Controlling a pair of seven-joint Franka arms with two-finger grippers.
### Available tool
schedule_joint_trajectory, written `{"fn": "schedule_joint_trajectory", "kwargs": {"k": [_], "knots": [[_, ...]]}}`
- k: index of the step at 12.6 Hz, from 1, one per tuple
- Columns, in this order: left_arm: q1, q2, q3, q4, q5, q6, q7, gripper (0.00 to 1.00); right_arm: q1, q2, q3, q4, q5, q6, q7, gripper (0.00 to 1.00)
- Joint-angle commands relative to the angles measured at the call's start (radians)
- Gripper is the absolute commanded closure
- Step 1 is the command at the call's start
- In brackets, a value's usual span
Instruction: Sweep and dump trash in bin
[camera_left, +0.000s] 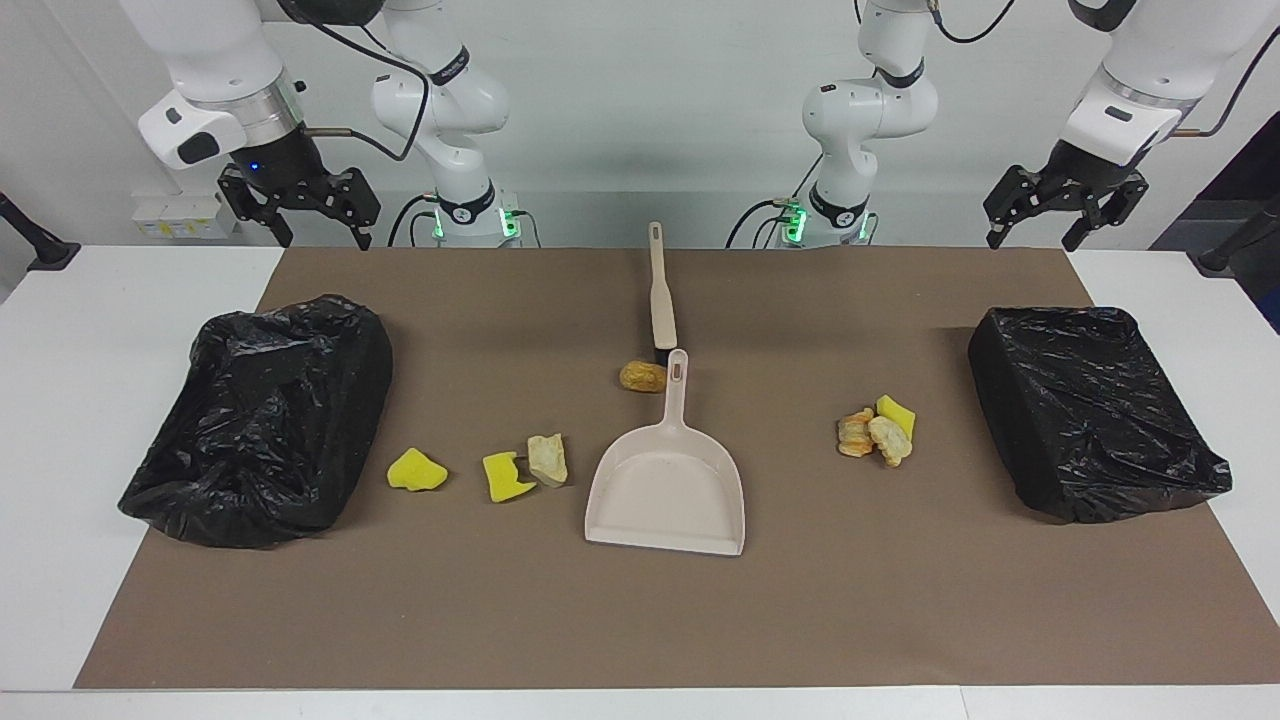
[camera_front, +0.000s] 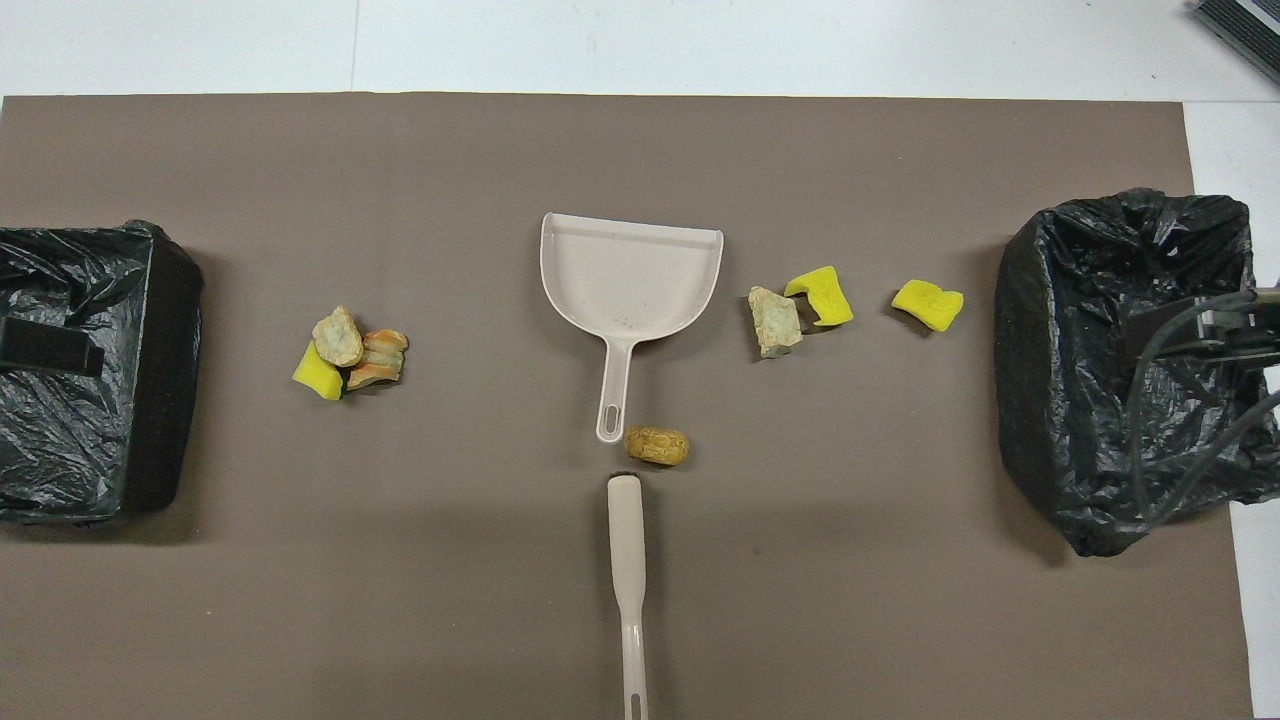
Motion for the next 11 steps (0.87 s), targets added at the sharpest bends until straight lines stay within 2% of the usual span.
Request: {"fn": "schedule_joint_trajectory", "kwargs": {"k": [1,11], "knots": [[0.008,-0.018,-0.001,-0.024,0.003,-0.002,0.008,0.00,-0.007,-0.018,0.003,-0.015,0.019,-0.003,-0.015,0.00],[-0.007,-0.015,-0.002,-0.024,0.002,0.027,-0.003,0.00,-0.017,-0.018,0.002,-0.016,0.019,-0.003,-0.015,0.00]]}}
